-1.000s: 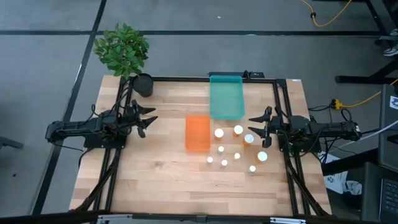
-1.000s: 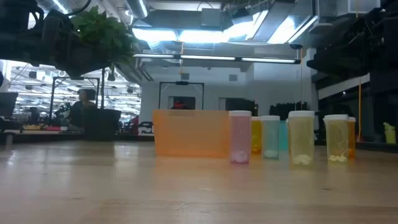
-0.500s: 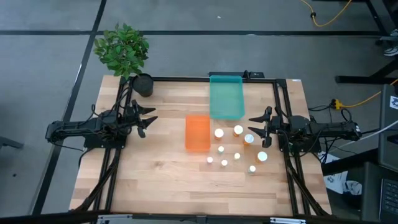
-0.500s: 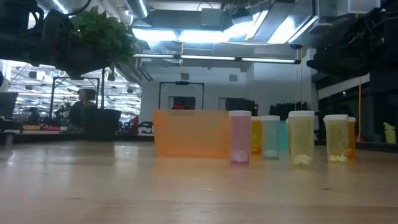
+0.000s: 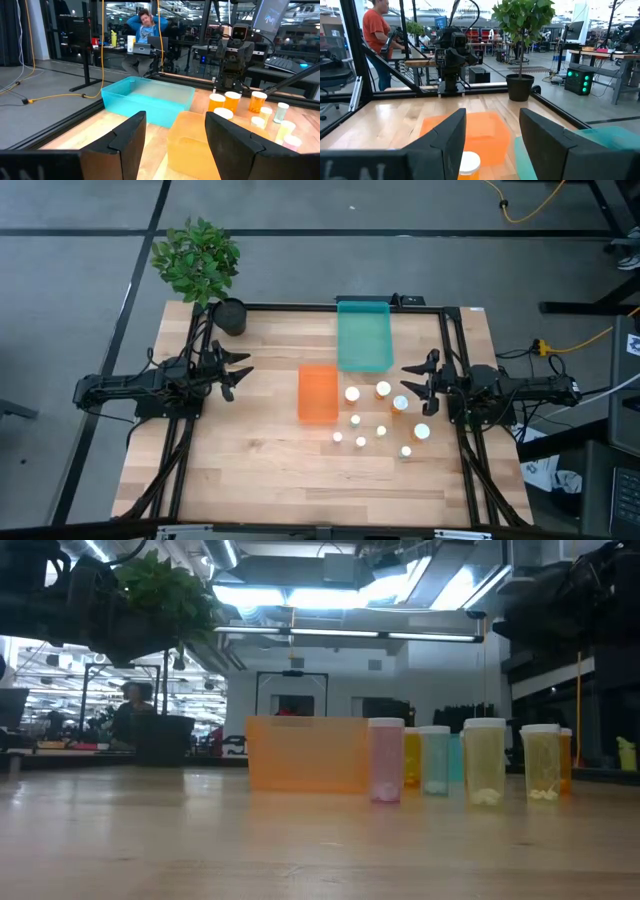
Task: Pick and place medicine bottles into bin by pill shape (circle, oval)
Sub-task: Put the right yellow tablet bottle into the green bin
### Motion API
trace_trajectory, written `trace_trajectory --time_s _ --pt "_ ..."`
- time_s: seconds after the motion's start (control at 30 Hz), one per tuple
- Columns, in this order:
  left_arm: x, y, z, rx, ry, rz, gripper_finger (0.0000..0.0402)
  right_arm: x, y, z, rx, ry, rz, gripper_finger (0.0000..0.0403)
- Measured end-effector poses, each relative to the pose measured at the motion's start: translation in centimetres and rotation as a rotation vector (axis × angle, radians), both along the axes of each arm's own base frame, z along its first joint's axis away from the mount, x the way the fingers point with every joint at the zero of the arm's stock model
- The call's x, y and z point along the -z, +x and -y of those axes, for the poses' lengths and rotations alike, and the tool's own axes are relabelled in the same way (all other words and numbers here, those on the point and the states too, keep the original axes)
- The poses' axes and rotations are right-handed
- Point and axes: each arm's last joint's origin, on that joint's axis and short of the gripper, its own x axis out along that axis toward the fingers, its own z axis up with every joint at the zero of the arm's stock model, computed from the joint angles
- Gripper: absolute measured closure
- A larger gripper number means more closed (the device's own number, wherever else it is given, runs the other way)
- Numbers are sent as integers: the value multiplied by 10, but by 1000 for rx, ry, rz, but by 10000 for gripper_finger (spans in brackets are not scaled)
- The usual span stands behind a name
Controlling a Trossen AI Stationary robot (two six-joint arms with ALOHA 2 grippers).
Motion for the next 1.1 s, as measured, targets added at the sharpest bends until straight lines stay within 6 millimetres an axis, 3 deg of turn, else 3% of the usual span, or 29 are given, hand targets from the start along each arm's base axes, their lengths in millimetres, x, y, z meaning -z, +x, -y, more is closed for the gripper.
trace_trajectory --time_s 0.57,0.83,1.1 --pt "-6 0 0 -5 78 29 206 -15 -3 3 91 4 157 215" --pt "-20 -2 0 -11 96 178 206 -13 -3 5 175 -70 112 215" --pt "-28 -5 0 -32 105 270 206 -1 -1 5 186 -11 7 215"
